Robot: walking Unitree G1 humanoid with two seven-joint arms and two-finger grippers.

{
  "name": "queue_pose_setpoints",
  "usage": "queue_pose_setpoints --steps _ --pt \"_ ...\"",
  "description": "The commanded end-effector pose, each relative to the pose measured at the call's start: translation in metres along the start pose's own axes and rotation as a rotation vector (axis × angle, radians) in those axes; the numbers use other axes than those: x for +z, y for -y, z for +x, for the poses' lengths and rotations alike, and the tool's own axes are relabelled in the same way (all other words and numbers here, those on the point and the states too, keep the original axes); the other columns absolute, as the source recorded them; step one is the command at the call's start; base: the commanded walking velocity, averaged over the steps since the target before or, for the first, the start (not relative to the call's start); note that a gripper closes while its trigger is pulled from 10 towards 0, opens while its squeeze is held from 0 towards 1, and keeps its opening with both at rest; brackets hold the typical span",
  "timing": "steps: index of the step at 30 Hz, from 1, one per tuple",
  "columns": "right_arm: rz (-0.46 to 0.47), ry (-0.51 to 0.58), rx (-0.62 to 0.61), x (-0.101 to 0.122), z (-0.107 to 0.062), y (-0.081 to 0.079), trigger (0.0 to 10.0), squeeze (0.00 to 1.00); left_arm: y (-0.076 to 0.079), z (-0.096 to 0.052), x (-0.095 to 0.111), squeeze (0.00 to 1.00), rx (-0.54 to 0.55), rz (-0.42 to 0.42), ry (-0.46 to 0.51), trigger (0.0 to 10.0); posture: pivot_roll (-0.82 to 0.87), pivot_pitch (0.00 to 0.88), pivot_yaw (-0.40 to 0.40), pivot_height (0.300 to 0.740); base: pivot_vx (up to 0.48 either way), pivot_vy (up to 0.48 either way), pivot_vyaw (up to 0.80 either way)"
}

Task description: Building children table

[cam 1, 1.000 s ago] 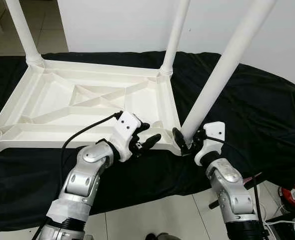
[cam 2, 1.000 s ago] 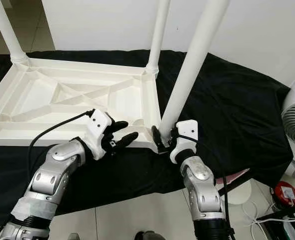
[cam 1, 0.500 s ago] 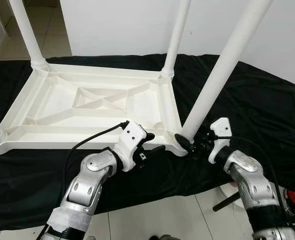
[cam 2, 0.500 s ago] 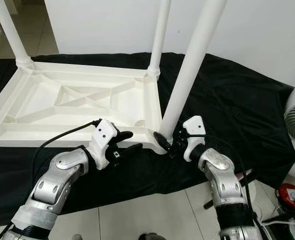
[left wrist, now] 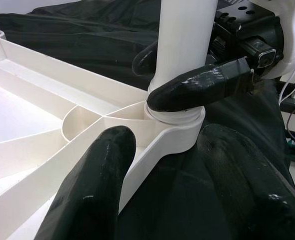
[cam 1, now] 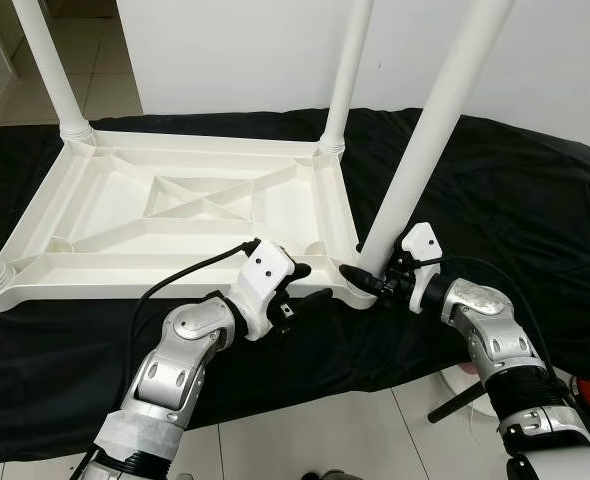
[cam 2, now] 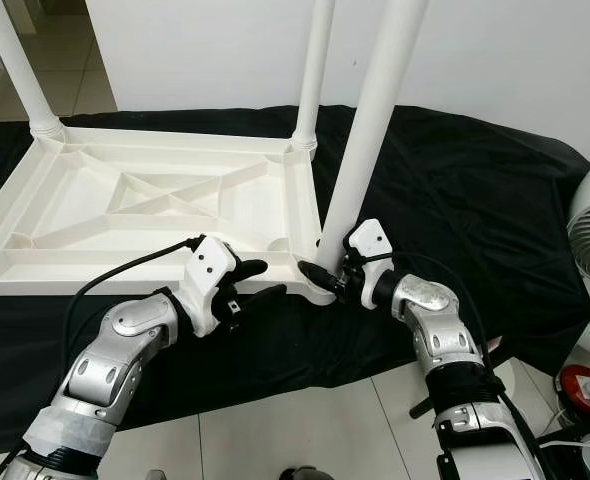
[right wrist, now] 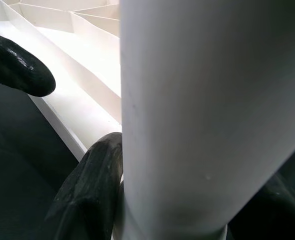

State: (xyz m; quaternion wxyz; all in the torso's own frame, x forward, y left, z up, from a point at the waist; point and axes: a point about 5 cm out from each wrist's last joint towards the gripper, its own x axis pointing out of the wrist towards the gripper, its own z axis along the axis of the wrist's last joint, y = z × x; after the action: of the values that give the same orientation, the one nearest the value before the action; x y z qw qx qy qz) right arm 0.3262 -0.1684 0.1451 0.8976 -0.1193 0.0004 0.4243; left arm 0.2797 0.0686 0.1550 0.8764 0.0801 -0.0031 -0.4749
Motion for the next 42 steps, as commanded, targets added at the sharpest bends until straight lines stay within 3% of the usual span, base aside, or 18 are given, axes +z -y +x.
queue_pose_setpoints --steps 1,9,10,11,15,22,24,28,36,37,42 --pt "0.015 -0.028 0.02 -0.009 -0.001 -0.006 0.0 0.0 0.001 0.001 0.001 0.0 0.044 -0.001 0.008 10.0 0.03 0.05 -0.05 0.74 0.0 0.0 0.0" --pt "0.063 0.007 -0.077 -0.013 -0.006 -0.01 0.0 0.0 0.001 0.003 0.003 0.0 0.047 -0.005 0.015 10.0 0.02 0.059 -0.059 0.74 0.0 0.0 0.0" --pt "0.063 0.011 -0.088 -0.013 -0.006 -0.01 1.5 0.0 0.001 0.003 0.003 0.0 0.047 -0.006 0.015 10.0 0.02 0.059 -0.058 0.74 0.0 0.0 0.0" --pt "0.068 0.017 -0.12 -0.013 -0.007 -0.011 10.0 0.0 0.001 0.003 0.003 0.0 0.046 -0.007 0.015 10.0 0.01 0.06 -0.058 0.74 0.0 0.0 0.0" --pt "0.082 0.044 -0.262 -0.013 -0.006 -0.015 10.0 0.0 0.001 0.004 0.002 0.0 0.046 -0.008 0.015 10.0 0.01 0.062 -0.058 0.74 0.0 0.0 0.0" --pt "0.091 0.079 -0.348 -0.008 -0.003 -0.027 10.0 0.0 0.0 0.002 0.002 0.0 0.052 -0.006 0.015 10.0 0.02 0.061 -0.058 0.74 0.0 0.0 0.0" --pt "0.151 0.117 -0.475 -0.004 -0.001 -0.036 10.0 0.0 0.0 0.001 0.002 0.0 0.057 -0.005 0.013 10.0 0.04 0.06 -0.059 0.74 0.0 0.0 0.0" --pt "0.199 0.129 -0.601 -0.001 -0.002 -0.047 10.0 0.0 0.0 -0.001 0.002 0.0 0.066 -0.003 0.009 10.0 0.04 0.061 -0.058 0.74 0.0 0.0 0.0" --pt "0.224 0.138 -0.636 0.003 0.005 -0.07 10.0 0.0 -0.007 0.0 0.004 0.0 0.106 -0.001 0.018 10.0 0.03 0.057 -0.049 0.74 0.0 0.0 0.0" --pt "0.229 0.144 -0.643 0.005 0.008 -0.075 10.0 1.0 -0.009 0.0 0.005 0.0 0.114 0.001 0.022 10.0 0.03 0.055 -0.046 0.74 0.0 0.0 0.0" --pt "0.262 0.169 -0.655 0.009 0.011 -0.076 10.0 1.0 -0.011 0.0 0.007 0.0 0.119 0.005 0.025 10.0 0.03 0.051 -0.042 0.74 0.0 0.0 0.0"
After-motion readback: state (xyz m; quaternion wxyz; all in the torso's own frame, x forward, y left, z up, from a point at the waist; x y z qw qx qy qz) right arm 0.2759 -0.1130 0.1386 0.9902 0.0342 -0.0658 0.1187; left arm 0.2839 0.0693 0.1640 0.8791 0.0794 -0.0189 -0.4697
